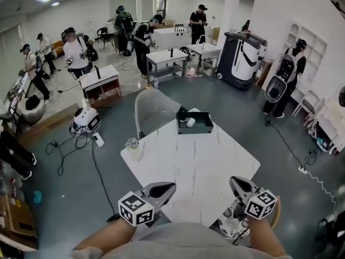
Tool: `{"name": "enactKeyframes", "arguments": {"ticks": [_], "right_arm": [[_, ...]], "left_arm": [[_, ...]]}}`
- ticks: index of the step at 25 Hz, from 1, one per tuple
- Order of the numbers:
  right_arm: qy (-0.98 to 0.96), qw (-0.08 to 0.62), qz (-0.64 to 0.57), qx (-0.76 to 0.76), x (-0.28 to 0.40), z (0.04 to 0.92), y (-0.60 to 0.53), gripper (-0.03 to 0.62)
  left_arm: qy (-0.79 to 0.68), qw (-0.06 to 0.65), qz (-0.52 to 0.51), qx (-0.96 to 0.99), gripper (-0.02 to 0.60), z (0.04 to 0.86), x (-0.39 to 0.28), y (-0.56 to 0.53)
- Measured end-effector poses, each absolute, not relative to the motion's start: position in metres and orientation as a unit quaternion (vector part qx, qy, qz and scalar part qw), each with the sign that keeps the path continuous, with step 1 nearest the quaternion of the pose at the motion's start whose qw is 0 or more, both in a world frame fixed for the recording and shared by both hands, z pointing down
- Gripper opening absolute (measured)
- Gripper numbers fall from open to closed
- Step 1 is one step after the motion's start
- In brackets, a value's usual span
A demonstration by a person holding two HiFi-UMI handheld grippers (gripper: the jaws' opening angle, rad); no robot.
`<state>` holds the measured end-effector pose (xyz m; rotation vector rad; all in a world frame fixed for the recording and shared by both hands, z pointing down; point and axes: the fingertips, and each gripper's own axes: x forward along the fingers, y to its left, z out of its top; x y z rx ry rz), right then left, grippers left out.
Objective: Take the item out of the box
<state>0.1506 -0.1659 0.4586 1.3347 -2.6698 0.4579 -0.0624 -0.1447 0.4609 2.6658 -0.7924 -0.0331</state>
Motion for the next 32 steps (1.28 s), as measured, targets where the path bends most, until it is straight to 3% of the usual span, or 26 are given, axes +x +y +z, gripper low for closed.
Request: {"name": "enactKeyframes", "arguments": {"ticks": [15,27,32], "right_arm": [[-0.910,0.088,0.161,0.372,0.236,0.510,-0.300,0.009],[-0.888,0.109,0.166,0.415,0.224,0.551,-0.374,0.009],[-0.882,0.119,0.163,0.425,0.225,0.557,-0.401,0.009]], "left_arm": [[-0.396,0.212,0.058,0.891,0.003,0.491,0.030,-0.255],[-0.404,0.203,0.125,0.883,0.003,0.545,0.008,-0.399],[-0.408,0.259,0.142,0.864,0.006,0.574,0.005,-0.456]]}}
